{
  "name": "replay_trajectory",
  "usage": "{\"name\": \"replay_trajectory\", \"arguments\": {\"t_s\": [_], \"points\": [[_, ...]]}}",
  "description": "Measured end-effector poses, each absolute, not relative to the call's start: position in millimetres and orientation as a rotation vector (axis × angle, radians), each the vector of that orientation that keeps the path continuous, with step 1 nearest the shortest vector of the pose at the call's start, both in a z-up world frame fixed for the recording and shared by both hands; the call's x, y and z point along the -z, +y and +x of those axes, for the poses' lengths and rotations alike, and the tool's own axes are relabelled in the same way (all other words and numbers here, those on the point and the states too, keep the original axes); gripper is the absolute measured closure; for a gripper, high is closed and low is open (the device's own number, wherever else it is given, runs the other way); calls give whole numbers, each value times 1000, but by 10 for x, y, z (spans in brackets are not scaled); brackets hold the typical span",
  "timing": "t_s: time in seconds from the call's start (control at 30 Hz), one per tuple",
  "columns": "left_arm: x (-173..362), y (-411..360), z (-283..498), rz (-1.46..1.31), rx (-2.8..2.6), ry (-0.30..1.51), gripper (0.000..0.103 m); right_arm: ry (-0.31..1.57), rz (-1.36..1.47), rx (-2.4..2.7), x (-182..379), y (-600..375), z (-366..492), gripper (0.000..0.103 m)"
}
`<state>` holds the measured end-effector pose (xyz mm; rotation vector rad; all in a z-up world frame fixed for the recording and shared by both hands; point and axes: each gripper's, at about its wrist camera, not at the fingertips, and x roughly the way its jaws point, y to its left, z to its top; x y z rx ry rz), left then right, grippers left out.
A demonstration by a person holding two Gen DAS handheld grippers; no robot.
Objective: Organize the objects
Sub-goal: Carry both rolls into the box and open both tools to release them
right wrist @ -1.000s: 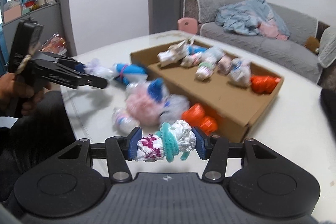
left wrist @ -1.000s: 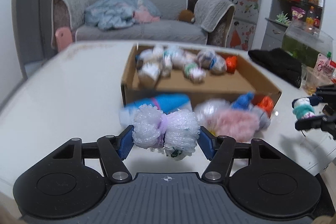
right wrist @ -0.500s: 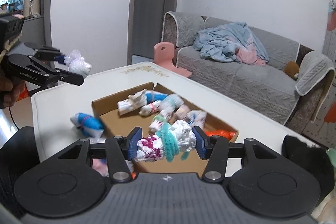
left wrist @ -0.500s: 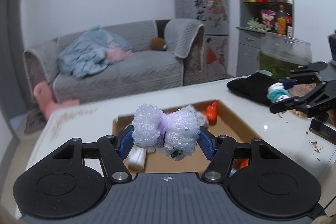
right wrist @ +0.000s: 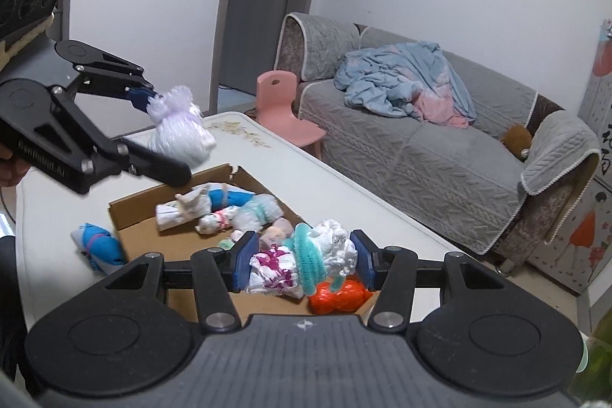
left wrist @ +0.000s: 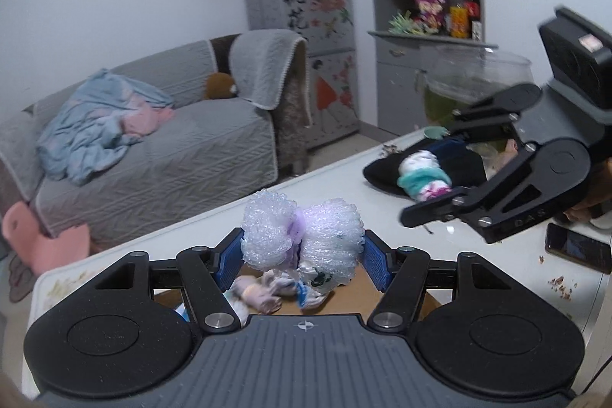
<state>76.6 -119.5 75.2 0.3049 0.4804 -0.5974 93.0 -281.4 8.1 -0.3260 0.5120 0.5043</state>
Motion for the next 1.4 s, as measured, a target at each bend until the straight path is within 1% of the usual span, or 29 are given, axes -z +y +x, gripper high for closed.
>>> {"name": "replay_trajectory", "arguments": {"t_s": [0.3, 0.7, 1.1, 1.4], "points": [[-392, -1501, 1039, 341, 636, 574, 34, 561, -336, -501, 68, -2862, 1113, 54], [110, -1637, 1309, 388, 656, 678, 34, 633, -359, -516, 282, -2802, 1258, 54], [554, -1632, 1488, 417, 669, 775, 34, 747, -440, -553, 676, -2659, 1432, 54], [795, -1724, 1628, 453, 691, 835, 34, 837, -576, -585, 986, -2558, 1553, 53]]}}
